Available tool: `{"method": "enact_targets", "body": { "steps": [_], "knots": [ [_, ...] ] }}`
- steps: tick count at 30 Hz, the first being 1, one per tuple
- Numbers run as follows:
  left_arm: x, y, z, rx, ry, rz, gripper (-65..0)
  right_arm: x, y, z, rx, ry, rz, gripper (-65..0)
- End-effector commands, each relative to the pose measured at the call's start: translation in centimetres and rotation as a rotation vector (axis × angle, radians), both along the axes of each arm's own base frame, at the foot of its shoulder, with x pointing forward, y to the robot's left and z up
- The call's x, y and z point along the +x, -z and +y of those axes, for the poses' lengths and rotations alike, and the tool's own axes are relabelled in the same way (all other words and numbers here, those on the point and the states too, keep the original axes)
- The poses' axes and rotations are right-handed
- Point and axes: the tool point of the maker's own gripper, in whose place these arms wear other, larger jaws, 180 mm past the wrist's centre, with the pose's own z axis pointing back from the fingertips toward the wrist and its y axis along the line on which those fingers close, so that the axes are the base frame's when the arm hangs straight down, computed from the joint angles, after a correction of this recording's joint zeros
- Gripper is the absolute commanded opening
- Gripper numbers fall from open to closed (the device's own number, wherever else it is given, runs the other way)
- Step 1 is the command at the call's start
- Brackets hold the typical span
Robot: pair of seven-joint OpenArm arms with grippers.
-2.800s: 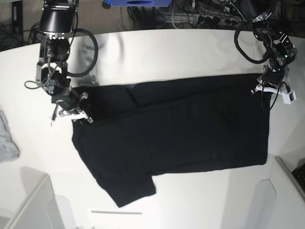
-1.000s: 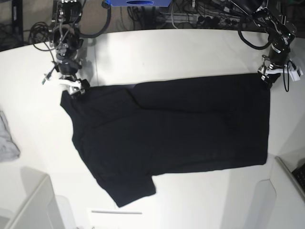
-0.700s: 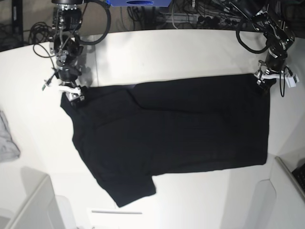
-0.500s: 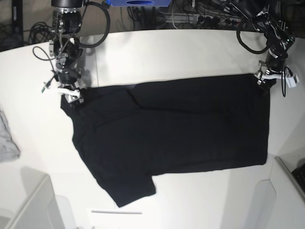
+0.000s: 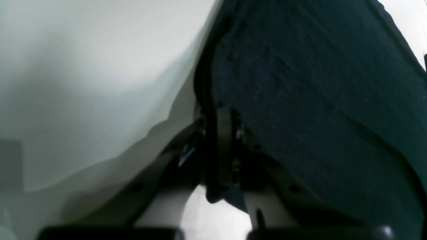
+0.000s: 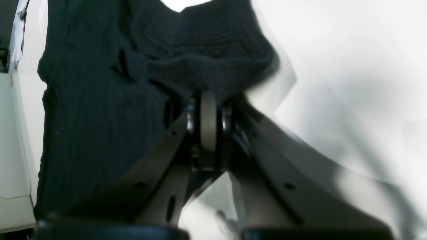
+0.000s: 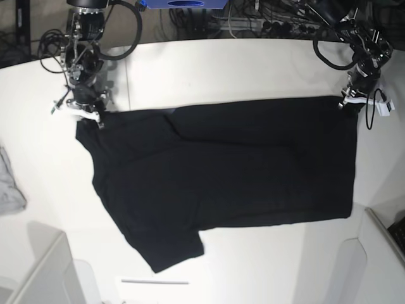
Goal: Fold the T-shirt properly
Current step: 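Drag the shirt by its shoulders toward the robot with both grippers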
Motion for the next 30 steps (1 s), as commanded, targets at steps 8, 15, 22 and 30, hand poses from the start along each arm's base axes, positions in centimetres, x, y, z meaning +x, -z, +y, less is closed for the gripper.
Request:
{"method": "enact_targets", "body": {
  "steps": [8, 15, 22, 30],
  "knots": [
    [-2.7, -1.7, 1.7, 0.115, 0.022, 0.065, -65.0, -2.2, -1.2, -1.2, -0.053, 0.009, -0.002, -65.0],
    [-4.7, -1.7, 1.8, 0.143, 0.037, 0.103, -65.0, -4.3, -2.5, -1.1, -0.078, -0.006, -0.007, -65.0],
    [-6.4, -1.0, 1.4, 0.143, 0.07, 0.139, -65.0, -6.1, -3.3, -1.2, -0.095, -0.012, 0.002, -65.0],
    [-8.6, -0.4, 1.0, 0.147, 0.109, 0.181, -65.0, -8.1, -2.8, -1.1, -0.099, -0.018, 0.041, -65.0]
  ]
}}
